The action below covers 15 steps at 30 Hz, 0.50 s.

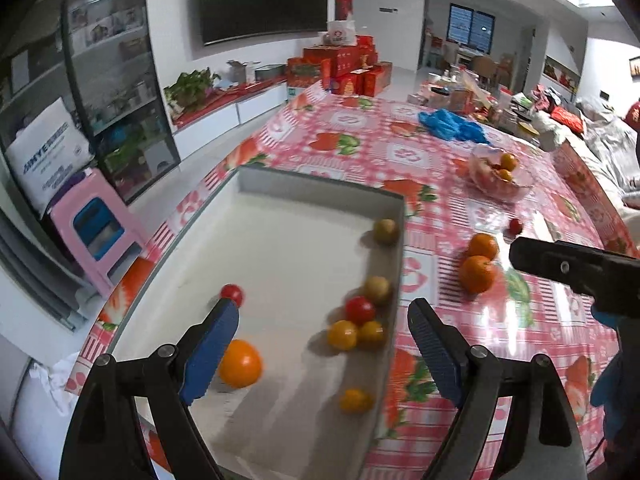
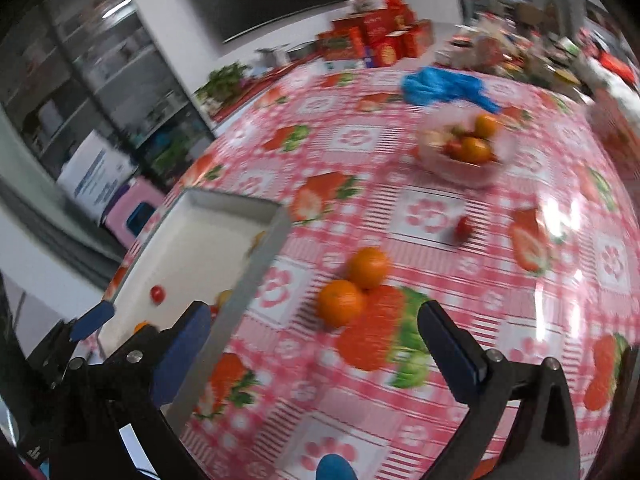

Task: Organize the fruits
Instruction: 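Withdraw both open grippers from the tray over the table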

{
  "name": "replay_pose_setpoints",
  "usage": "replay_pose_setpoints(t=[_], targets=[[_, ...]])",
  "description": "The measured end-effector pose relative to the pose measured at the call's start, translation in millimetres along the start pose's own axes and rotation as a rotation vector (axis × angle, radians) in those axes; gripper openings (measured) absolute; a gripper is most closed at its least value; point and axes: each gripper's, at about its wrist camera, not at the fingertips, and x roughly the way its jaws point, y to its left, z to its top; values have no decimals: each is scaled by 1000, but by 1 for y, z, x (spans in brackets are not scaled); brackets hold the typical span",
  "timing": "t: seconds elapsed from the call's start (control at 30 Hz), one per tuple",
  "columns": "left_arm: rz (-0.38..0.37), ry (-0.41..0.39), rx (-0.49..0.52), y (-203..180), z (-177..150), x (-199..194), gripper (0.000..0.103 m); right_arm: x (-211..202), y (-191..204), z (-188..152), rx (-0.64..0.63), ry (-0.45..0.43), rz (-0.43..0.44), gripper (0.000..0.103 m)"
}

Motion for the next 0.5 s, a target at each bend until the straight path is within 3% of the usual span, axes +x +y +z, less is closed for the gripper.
replay_pose_setpoints(t=[0.27,0.5], targets=[[-76,45,59,-45,10,-7,88,-22,-74,-3,192,-53,-52,103],[-115,65,110,-77,12,-15,88,-24,-113,-12,288,-42,-83,103]])
